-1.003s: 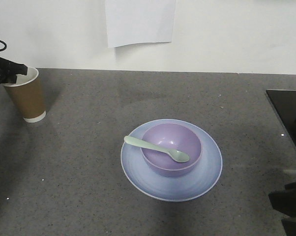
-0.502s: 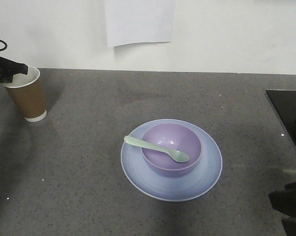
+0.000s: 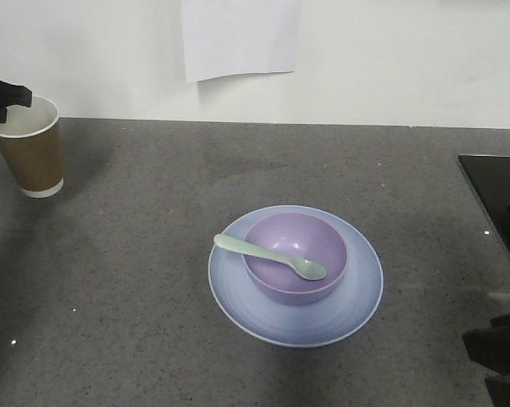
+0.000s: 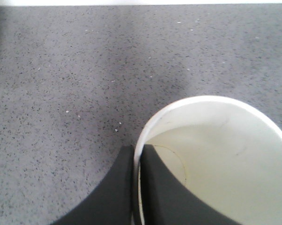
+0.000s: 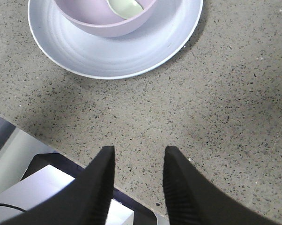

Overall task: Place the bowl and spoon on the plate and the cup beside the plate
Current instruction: 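Carry the paper cup beside the plate and release it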

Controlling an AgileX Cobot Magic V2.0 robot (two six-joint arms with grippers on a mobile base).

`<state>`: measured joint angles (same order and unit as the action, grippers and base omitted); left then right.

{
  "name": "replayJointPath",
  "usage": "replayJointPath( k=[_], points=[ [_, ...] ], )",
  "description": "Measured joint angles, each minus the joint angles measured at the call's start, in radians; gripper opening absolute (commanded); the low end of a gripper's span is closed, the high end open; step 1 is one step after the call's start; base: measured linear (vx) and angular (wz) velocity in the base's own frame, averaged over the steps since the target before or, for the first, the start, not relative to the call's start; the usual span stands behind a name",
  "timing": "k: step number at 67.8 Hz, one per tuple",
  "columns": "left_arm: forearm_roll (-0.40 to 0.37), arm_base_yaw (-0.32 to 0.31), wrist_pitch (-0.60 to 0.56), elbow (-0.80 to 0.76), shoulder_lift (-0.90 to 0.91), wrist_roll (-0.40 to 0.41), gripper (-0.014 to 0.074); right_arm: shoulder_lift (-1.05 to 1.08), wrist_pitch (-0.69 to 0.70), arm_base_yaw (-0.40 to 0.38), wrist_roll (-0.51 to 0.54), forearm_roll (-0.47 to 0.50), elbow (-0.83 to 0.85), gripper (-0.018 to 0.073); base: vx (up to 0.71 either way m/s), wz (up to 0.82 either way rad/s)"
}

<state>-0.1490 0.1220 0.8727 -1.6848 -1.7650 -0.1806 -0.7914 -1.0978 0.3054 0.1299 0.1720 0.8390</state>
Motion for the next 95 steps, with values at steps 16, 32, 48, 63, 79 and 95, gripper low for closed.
replayJointPath(
  k=[16, 32, 48, 63, 79, 95],
  points=[
    [-0.122, -0.013, 0.012, 0.112, 0.106, -0.082, -0.0008, 0.0, 0.0, 0.0, 0.0, 0.0, 0.0, 0.0249, 0.0, 0.0],
    [-0.225, -0.124, -0.071, 0.337, 0.208, -0.152, -0.0008, 0.0, 0.0, 0.0, 0.0, 0.0, 0.0, 0.0249, 0.0, 0.0],
    [-0.251, -0.262, -0.108, 0.455, 0.219, -0.165, -0.0008, 0.0, 0.0, 0.0, 0.0, 0.0, 0.0, 0.0249, 0.0, 0.0],
    [-0.253, -0.35, -0.146, 0.47, 0.219, -0.168, -0.0008, 0.0, 0.0, 0.0, 0.0, 0.001, 0.0, 0.0249, 0.0, 0.0],
    [-0.259, -0.403, -0.149, 0.473, 0.22, -0.171, -0.0008, 0.0, 0.0, 0.0, 0.0, 0.001, 0.0, 0.0249, 0.0, 0.0],
    [-0.253, -0.405, -0.151, 0.474, 0.22, -0.171, 0.0084, 0.0, 0.0, 0.0, 0.0, 0.001, 0.0, 0.0249, 0.0, 0.0]
  ],
)
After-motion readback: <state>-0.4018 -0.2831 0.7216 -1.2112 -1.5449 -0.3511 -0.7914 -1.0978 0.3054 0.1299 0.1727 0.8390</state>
